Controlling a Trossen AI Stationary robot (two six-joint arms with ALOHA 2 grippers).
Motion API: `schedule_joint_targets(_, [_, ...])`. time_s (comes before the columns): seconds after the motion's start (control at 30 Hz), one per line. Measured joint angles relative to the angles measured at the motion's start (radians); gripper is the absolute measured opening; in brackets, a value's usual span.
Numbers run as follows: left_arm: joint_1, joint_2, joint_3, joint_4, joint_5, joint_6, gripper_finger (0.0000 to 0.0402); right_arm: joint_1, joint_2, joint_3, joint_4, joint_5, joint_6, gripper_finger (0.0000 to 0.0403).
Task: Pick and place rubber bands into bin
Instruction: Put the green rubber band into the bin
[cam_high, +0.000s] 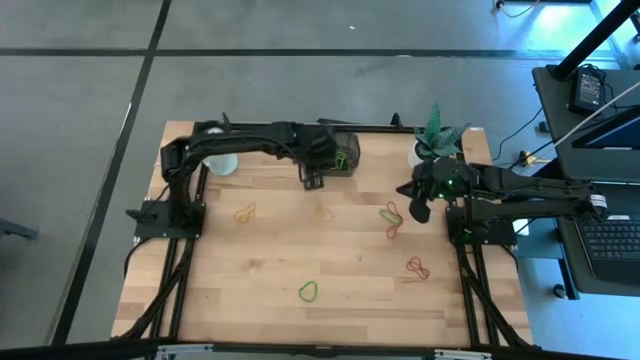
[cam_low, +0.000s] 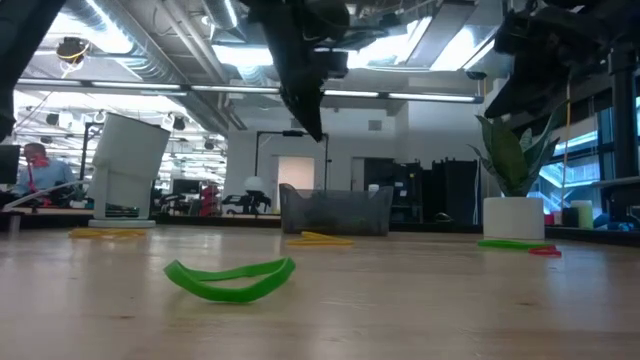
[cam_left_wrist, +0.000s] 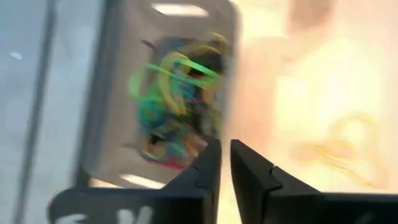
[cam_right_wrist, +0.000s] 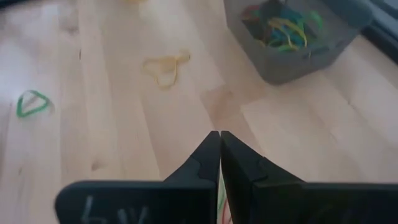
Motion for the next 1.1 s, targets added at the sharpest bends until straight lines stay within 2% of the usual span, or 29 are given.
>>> schedule_joint_targets(0.1, [-0.04, -0.034, -0.055, -0.035, 0.057, -0.083, 0.0006, 0.0, 0.011, 0.0, 0.044, 0.0, -0.007, 0.0014])
schedule_joint_targets(0.23, [-0.111, -0.088, -0.168, -0.001, 0.112, -0.167, 0.0003, 0.0, 0.062, 0.0, 0.097, 0.0, -0.057, 0.0004])
schedule_joint_targets(0.5, [-0.275, -0.239, -0.442, 0.132, 0.05, -0.348, 0.0002, 0.0, 0.273, 0.085, 0.126, 0.001, -0.035, 0.0005])
schedule_joint_targets(0.63, [-0.323, -0.334, -0.564, 0.223, 0.048, -0.41, 0.0003, 0.0, 0.398, 0.182, 0.056, 0.004, 0.003, 0.001])
schedule_joint_targets(0.83, [-0.353, -0.486, -0.698, 0.249, 0.051, -0.466, 0.0002, 0.0, 0.573, 0.327, -0.195, 0.023, 0.131, 0.0015])
schedule_joint_targets(1.1, [-0.4, -0.718, -0.843, 0.249, 0.037, -0.54, 0.0003, 0.0, 0.753, 0.343, -0.326, 0.026, 0.365, 0.0055])
